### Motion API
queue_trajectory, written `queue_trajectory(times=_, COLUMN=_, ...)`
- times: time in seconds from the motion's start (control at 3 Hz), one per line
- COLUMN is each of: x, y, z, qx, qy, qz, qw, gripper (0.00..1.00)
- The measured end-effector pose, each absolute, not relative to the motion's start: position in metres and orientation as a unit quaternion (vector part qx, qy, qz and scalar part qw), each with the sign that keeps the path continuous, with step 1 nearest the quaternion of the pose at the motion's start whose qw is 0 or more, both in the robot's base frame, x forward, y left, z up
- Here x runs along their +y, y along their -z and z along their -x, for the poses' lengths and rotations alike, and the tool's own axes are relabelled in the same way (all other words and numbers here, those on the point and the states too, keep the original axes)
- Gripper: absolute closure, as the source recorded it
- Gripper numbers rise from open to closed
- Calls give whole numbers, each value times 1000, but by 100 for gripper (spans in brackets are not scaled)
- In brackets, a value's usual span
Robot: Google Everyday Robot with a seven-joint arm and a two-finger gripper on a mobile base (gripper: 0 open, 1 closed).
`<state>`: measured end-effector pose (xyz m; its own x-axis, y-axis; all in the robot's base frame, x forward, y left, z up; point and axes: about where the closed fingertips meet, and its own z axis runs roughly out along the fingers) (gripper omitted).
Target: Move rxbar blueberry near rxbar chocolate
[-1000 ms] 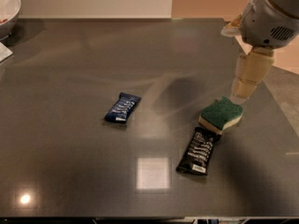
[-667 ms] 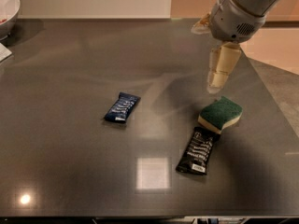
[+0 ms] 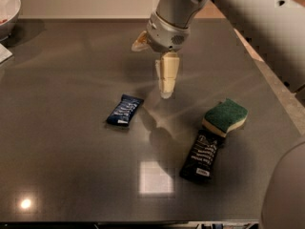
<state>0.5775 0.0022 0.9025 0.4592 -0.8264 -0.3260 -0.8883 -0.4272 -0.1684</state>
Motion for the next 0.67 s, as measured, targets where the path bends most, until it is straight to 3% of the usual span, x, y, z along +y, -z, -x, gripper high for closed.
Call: queue_trajectory(times=0.67, x=52, y=-868, z=-563, qx=440, qy=-65, qz=890, qw=103, gripper=0)
